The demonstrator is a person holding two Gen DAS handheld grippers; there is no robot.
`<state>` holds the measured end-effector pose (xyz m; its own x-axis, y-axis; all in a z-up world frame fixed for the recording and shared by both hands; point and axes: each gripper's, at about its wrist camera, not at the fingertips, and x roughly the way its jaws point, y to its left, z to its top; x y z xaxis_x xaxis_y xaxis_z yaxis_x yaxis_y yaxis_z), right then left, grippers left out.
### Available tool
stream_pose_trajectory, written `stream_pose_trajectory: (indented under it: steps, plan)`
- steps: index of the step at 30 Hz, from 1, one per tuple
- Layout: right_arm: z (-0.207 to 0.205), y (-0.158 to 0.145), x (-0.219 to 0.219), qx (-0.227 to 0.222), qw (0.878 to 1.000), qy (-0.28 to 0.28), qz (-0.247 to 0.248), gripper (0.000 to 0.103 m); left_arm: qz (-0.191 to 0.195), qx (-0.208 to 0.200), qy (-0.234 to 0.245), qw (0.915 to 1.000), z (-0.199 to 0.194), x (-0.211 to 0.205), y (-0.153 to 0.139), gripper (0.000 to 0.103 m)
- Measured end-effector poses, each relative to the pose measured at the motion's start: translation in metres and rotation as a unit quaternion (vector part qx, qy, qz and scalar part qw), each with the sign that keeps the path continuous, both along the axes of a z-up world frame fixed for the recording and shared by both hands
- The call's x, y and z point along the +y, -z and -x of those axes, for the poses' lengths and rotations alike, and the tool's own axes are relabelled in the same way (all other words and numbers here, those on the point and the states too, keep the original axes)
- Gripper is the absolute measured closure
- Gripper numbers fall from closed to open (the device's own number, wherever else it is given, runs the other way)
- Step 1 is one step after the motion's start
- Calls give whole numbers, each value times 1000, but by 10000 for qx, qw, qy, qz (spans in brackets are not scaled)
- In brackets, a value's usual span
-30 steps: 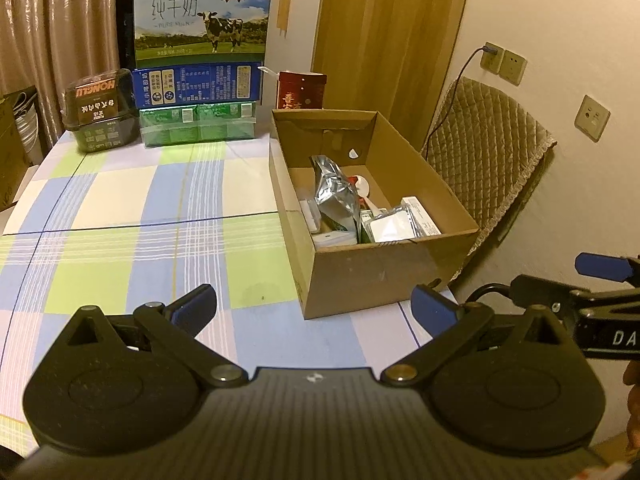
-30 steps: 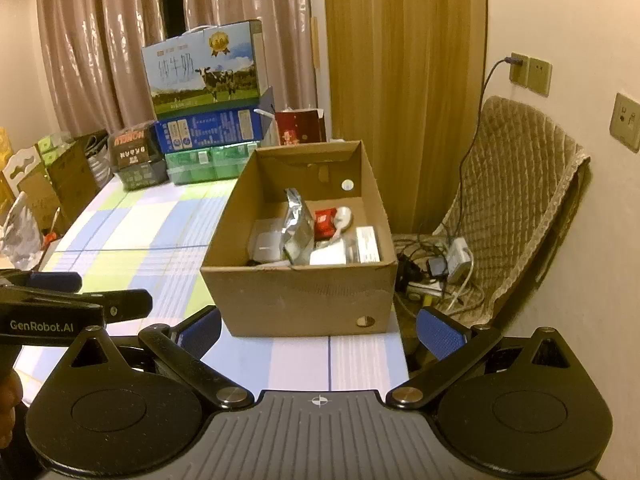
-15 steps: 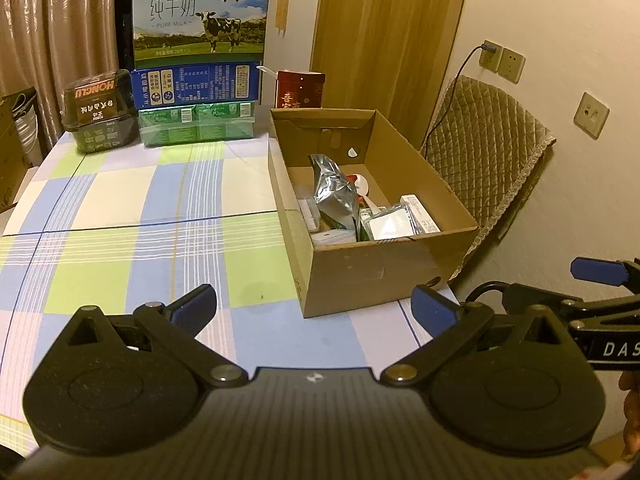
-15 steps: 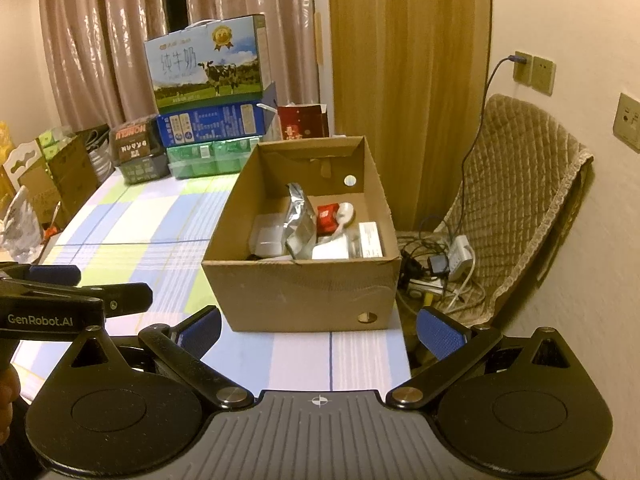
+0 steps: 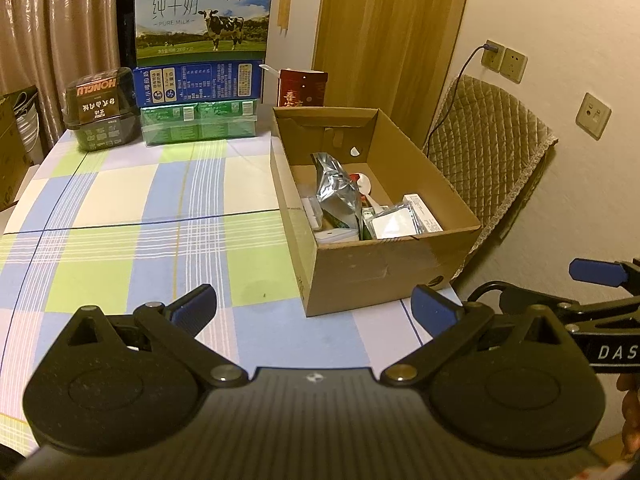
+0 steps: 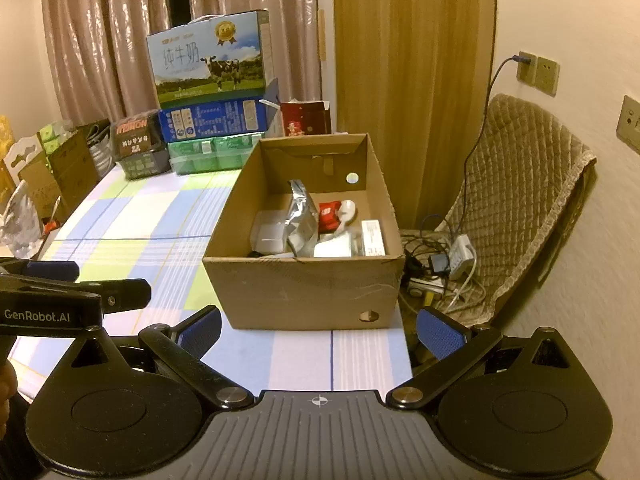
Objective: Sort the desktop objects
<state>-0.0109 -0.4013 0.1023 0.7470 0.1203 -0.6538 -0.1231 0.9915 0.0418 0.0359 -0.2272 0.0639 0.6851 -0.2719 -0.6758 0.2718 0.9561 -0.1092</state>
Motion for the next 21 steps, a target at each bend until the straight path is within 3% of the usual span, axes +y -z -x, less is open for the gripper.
stream_pose_trajectory:
  steps: [21]
  plan:
    - [-3, 3, 4, 13, 10000, -22, 27, 2, 15, 55, -26, 10000, -4, 1, 1, 1]
